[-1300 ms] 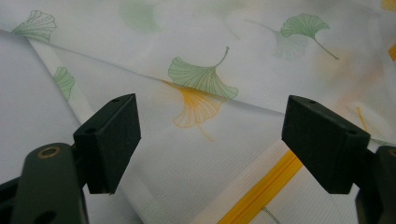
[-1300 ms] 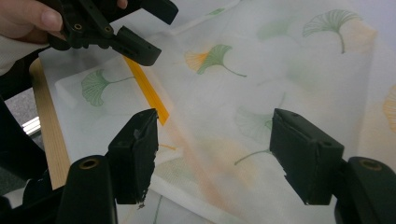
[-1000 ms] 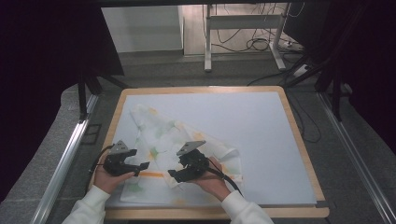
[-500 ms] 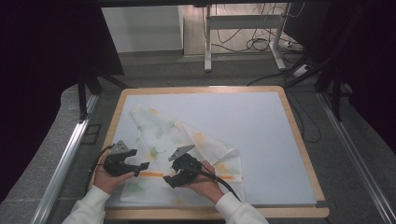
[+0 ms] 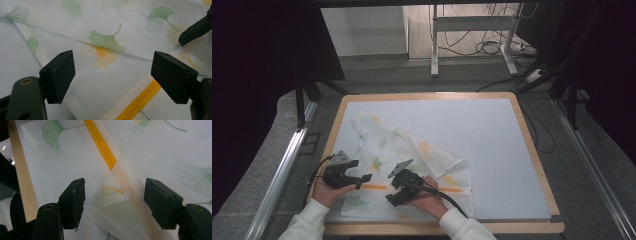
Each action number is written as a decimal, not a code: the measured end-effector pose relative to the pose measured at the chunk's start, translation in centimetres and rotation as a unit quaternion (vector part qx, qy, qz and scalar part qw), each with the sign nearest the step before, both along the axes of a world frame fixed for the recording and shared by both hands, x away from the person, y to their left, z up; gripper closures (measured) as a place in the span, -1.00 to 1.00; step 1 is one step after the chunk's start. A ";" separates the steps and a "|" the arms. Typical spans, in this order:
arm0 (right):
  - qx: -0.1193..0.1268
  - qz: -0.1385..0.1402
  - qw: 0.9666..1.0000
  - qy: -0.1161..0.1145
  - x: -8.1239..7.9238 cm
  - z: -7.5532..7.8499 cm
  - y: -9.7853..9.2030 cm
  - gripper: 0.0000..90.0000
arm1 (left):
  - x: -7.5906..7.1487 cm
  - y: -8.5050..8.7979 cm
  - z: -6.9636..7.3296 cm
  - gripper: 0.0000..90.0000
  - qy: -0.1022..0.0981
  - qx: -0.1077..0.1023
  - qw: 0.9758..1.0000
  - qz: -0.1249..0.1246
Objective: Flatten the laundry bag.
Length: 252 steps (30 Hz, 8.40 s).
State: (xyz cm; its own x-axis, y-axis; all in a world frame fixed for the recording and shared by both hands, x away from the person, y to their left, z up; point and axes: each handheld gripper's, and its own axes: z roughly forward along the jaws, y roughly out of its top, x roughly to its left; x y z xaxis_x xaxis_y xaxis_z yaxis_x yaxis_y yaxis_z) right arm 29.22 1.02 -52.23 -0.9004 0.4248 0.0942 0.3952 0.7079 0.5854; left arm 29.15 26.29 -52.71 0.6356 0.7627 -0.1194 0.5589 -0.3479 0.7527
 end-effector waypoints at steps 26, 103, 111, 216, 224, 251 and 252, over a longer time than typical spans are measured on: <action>-0.027 -0.021 0.998 -0.053 0.3 0.0 -0.6 0.75 | 0.0 0.0 0.0 -0.57 0.000 0.001 1.000 -0.003; 0.103 -0.122 0.984 -0.082 4.8 6.4 -8.8 0.91 | 0.1 -0.2 -0.1 -0.57 -0.002 0.014 1.000 -0.008; 0.114 -0.141 0.979 -0.090 5.7 6.7 -10.1 0.91 | 0.1 -0.2 -0.1 -0.57 -0.004 0.016 1.000 -0.009; 0.089 -0.366 0.918 -0.121 19.7 6.5 -18.5 -0.14 | 0.2 -0.1 -0.2 -0.57 0.001 0.007 1.000 -0.008; 0.119 -0.307 0.937 -0.117 14.9 7.2 -18.8 -0.07 | 0.3 -0.2 -0.2 -0.57 0.001 0.008 1.000 -0.006; 0.116 -0.194 0.973 -0.040 0.5 3.0 -21.8 -0.02 | -0.1 -0.8 0.3 -0.58 -0.009 -0.003 1.000 -0.014; 0.109 -0.192 0.975 -0.039 0.1 2.9 -21.7 -0.02 | -0.1 -0.8 0.3 -0.57 -0.008 -0.004 1.000 -0.015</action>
